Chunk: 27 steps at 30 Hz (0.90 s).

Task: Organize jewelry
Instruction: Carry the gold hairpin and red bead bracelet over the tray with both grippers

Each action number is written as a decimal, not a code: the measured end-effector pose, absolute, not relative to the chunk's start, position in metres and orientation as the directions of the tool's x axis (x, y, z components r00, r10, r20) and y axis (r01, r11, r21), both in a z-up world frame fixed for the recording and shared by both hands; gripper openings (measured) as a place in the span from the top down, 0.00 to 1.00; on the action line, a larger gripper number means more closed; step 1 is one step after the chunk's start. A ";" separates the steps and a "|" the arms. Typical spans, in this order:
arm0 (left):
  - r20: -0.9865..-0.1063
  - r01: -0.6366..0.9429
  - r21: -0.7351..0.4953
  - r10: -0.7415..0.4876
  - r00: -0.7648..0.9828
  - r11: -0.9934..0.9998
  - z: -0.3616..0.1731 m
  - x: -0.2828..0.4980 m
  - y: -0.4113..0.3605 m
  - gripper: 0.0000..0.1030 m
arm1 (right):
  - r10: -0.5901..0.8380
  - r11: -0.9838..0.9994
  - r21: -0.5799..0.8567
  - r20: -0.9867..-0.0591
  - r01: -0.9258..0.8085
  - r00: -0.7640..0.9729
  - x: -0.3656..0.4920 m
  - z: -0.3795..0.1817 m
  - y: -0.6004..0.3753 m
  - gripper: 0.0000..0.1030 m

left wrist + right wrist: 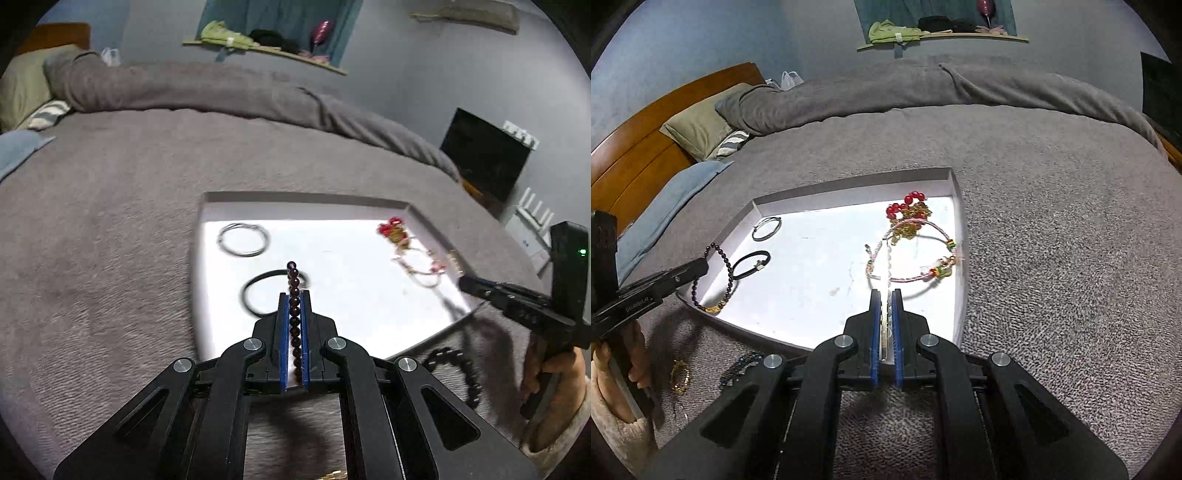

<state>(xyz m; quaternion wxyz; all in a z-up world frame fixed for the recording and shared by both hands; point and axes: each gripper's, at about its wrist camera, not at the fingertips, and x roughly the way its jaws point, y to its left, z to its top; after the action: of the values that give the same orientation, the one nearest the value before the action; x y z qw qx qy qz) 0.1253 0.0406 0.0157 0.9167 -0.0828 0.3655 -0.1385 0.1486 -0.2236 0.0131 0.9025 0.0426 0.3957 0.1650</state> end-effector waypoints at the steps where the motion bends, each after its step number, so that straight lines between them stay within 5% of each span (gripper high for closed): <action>1: -0.653 0.182 -0.243 -0.299 0.695 0.953 0.015 0.125 0.043 0.94 | 0.329 0.943 0.204 -0.702 -0.264 0.632 0.148 0.012 -0.224 0.94; 27: -0.692 0.158 -0.093 -0.178 0.700 0.983 0.002 0.128 0.038 0.94 | 0.273 0.958 0.138 -0.709 -0.251 0.650 0.149 0.002 -0.212 0.94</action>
<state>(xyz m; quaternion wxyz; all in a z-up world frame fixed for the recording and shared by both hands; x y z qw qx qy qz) 0.1281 0.0375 0.0022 0.9218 -0.0135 0.3765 -0.0912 0.1492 -0.2121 0.0024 0.9081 0.0139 0.3928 0.1442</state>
